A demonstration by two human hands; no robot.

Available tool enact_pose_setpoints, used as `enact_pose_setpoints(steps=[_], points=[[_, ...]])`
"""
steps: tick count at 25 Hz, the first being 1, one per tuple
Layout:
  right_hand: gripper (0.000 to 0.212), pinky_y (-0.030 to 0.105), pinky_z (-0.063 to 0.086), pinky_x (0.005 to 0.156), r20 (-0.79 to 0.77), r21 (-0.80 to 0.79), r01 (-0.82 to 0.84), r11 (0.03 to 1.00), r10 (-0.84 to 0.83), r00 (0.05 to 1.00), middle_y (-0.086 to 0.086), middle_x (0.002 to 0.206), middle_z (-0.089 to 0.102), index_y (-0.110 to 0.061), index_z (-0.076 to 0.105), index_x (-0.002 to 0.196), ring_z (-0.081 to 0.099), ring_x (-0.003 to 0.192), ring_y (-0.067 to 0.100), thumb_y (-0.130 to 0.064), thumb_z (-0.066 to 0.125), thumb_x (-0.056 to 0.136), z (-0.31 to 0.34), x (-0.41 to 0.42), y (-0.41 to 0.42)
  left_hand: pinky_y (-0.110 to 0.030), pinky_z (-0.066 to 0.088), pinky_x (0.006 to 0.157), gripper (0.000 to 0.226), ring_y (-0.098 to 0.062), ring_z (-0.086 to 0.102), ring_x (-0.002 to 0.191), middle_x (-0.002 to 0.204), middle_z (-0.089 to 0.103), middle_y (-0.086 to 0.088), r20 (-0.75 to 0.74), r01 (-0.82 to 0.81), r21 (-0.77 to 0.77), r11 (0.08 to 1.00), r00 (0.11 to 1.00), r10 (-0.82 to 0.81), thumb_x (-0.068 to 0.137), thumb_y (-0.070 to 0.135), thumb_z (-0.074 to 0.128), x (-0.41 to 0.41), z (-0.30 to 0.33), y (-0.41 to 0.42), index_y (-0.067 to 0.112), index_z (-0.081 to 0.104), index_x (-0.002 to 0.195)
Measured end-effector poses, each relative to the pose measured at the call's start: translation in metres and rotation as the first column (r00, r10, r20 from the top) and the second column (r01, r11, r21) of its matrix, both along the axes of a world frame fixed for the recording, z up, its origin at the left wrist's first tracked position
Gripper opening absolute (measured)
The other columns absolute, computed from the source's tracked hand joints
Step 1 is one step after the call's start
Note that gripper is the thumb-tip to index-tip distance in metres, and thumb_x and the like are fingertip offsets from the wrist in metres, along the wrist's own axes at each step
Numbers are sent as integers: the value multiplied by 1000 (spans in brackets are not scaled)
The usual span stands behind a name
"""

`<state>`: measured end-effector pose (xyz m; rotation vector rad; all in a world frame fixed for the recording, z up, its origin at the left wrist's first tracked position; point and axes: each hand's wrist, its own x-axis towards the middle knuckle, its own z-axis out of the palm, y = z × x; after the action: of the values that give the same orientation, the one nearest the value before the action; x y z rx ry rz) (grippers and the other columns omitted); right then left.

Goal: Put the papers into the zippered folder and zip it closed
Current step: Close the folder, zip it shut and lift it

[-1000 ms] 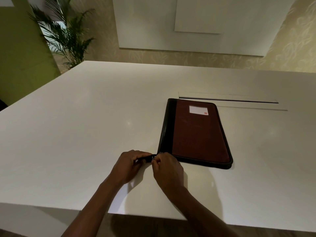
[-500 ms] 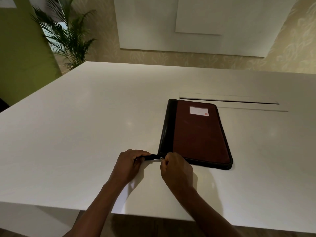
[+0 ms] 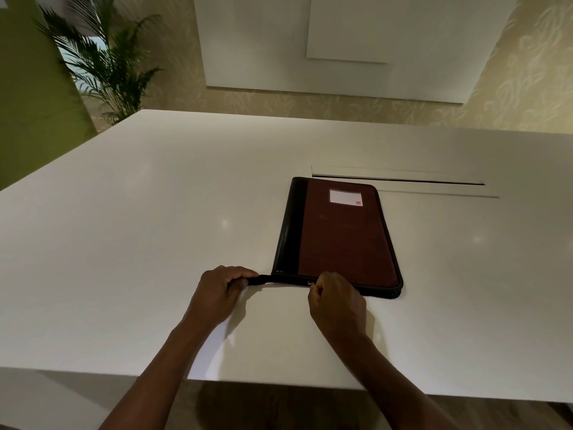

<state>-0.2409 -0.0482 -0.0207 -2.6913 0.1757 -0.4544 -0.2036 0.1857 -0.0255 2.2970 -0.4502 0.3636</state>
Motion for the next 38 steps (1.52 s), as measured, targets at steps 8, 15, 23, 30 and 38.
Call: enact_pose_setpoints(steps=[8,15,23,30,38], points=[[34,16,23,42,33,24,26,999,-27,999,-9,57,41,-24,38,60,38,45,4,-19,59,86,2,-13,-38,-4,41,75,41,13,61,87,88,61,46,19,-23,6,1000,1000,23,84,-3,60,-6,5,-4,33,76,95],[28,18,23,41,55,-10,121,993,-120,991,-7,60,46,-20,44,62,38,46,6,-14,57,85,-2,-24,-69,-1,39,76,37,17,58,88,85,65,34,1,-51,18,999,999,51,85,-2,61,-6,5,-4,30,76,97],[22,22,23,43,77,-10,208,978,-207,975,-1,63,47,-14,48,64,41,51,12,-10,54,85,-3,-32,-115,1,38,75,34,20,56,88,89,68,26,-28,-68,2,998,997,68,86,-1,60,-5,4,-5,26,76,98],[20,26,29,46,34,-1,219,976,-219,975,2,73,48,-10,52,67,45,54,18,-5,50,86,6,-20,-140,-11,43,63,39,2,63,77,79,71,23,-239,-156,24,987,958,157,80,3,56,7,16,-16,39,73,82],[18,25,27,45,-41,45,181,983,-179,983,1,70,47,-11,51,64,43,51,16,-4,47,80,17,7,-157,-31,46,76,29,-24,64,94,97,72,2,-284,-78,138,987,952,115,93,19,42,51,31,-73,20,68,105]])
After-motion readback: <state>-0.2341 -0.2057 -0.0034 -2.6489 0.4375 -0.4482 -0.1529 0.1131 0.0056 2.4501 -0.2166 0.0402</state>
